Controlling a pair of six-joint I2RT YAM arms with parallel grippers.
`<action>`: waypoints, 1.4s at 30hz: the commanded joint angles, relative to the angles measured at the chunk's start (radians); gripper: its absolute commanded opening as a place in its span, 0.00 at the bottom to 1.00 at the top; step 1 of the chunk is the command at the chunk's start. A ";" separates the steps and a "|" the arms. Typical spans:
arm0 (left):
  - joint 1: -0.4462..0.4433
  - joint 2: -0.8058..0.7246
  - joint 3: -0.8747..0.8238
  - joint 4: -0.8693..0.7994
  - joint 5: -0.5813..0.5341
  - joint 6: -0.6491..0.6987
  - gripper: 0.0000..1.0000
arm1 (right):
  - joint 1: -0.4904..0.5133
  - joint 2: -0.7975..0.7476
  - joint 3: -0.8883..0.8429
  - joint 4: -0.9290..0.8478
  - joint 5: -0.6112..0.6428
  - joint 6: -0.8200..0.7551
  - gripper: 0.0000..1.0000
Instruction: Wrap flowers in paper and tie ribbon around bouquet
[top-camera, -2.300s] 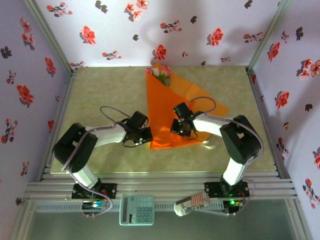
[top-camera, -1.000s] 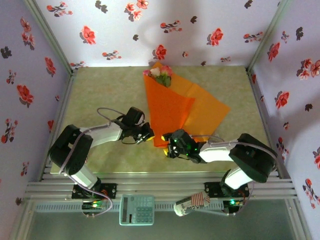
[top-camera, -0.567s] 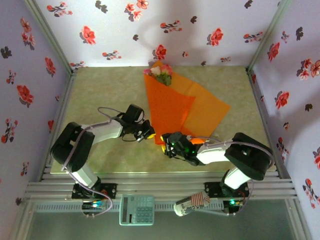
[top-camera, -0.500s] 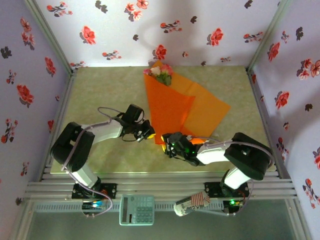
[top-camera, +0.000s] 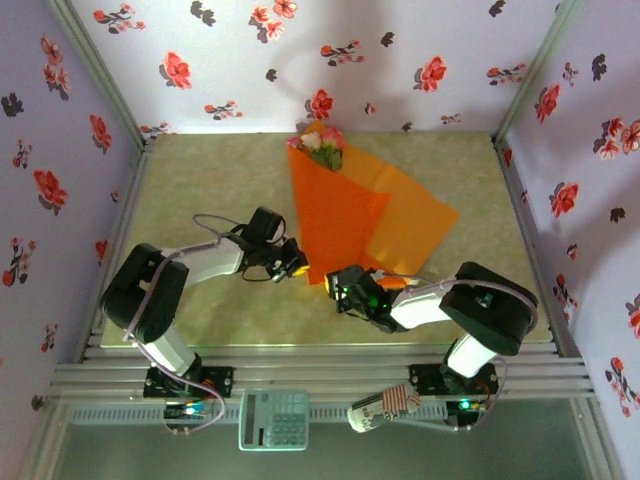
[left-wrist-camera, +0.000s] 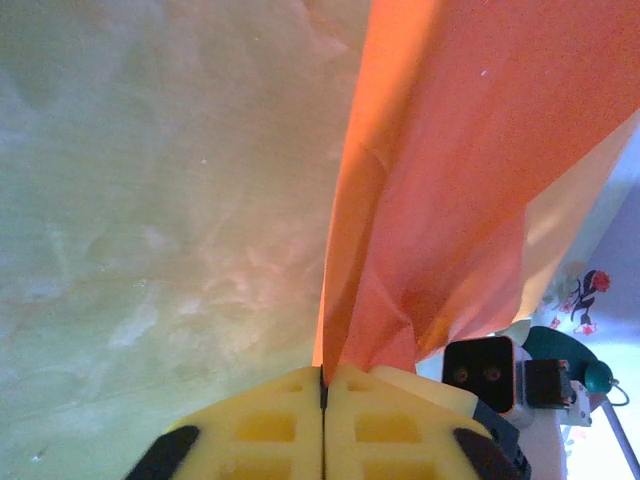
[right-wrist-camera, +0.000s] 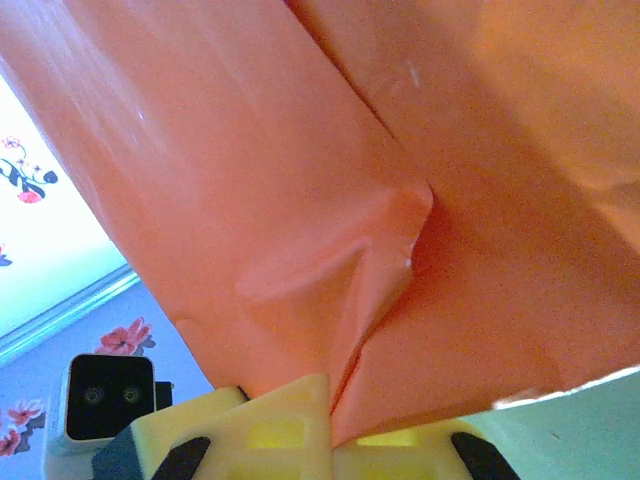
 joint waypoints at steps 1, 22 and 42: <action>0.010 -0.020 0.007 -0.025 0.017 -0.025 0.19 | 0.006 0.005 0.004 -0.019 0.050 0.164 0.00; -0.043 -0.019 -0.101 0.196 0.053 -0.186 0.11 | 0.003 0.048 0.007 0.047 0.046 0.180 0.00; 0.025 0.102 0.052 0.099 -0.016 0.027 0.32 | -0.013 0.032 0.003 0.029 0.018 0.178 0.00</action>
